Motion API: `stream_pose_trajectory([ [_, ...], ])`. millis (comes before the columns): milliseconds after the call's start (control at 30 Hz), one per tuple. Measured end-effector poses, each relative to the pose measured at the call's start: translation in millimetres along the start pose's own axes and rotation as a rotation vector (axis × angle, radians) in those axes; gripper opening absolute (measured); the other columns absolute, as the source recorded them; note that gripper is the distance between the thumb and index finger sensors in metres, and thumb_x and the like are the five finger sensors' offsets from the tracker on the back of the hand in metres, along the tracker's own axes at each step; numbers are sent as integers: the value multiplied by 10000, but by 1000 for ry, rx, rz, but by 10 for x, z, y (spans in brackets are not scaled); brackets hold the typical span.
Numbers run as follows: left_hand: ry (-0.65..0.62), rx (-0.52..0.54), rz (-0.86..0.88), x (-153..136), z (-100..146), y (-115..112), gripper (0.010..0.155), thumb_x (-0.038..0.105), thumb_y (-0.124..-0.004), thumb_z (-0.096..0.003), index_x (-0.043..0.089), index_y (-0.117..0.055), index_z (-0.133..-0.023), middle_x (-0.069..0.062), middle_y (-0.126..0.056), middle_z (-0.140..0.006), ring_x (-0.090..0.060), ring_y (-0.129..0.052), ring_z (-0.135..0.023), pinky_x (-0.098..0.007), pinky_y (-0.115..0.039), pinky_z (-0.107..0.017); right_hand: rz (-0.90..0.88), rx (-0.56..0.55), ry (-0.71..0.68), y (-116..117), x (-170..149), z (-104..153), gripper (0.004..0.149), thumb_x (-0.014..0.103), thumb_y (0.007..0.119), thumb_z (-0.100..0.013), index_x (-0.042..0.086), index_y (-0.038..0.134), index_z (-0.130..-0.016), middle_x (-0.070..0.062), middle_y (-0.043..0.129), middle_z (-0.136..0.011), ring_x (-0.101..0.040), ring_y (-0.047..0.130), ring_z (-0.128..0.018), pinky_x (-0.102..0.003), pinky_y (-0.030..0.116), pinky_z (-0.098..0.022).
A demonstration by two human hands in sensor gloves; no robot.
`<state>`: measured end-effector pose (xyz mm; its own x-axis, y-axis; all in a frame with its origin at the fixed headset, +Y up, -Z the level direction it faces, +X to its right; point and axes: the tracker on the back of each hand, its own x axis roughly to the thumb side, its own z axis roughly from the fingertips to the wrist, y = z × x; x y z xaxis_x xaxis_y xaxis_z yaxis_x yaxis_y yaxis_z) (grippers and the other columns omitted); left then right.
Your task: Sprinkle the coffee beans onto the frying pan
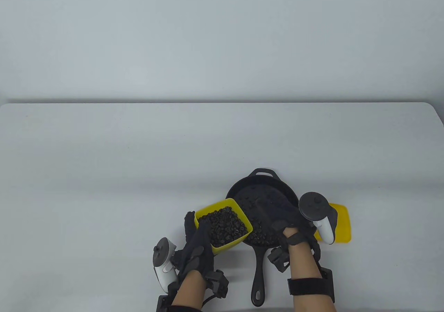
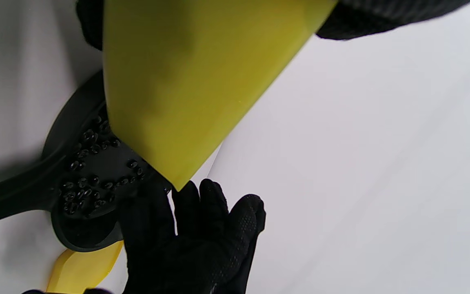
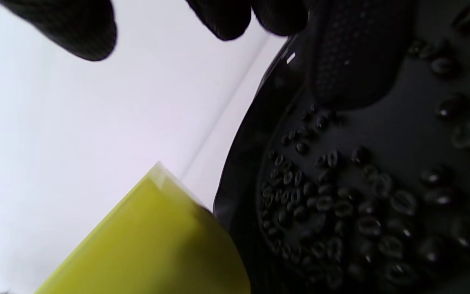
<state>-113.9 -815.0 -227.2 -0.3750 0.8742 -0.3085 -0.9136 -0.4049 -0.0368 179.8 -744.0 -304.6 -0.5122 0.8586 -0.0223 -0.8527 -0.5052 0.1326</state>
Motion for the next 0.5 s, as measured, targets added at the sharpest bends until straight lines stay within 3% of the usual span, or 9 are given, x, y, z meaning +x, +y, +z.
stream_pose_trajectory([
  [100,6,-10,-5,-7,-3,-20,802,611,-644,-582,390,-29,-1047,-205,-377,-1035,-469,-692,-883,-465,-738,-645,16,-115,-97,2,133,31,671,515,685,-603,-35,644,-985,-343,652,-930,-506,894,-651,-358,903,-341],
  [233,14,-42,-9,-22,-8,-82,802,610,-643,-583,388,-28,-1047,-208,-376,-1034,-471,-691,-882,-468,-737,-645,19,-132,-214,62,364,97,580,490,703,-600,14,724,-931,-281,760,-874,-417,969,-594,-304,924,-336],
  [367,25,-80,-26,-43,-5,-166,803,609,-643,-584,385,-26,-1046,-211,-373,-1033,-475,-687,-883,-469,-737,-645,-18,-54,-313,226,588,137,548,471,728,-589,16,771,-891,-279,806,-832,-410,998,-545,-293,938,-306],
  [500,28,-100,-33,-54,-4,-205,802,609,-641,-585,381,-25,-1045,-213,-373,-1032,-475,-689,-881,-469,-738,-643,22,133,-261,377,667,119,581,408,779,-572,-61,742,-913,-361,739,-860,-525,931,-593,-345,925,-300],
])
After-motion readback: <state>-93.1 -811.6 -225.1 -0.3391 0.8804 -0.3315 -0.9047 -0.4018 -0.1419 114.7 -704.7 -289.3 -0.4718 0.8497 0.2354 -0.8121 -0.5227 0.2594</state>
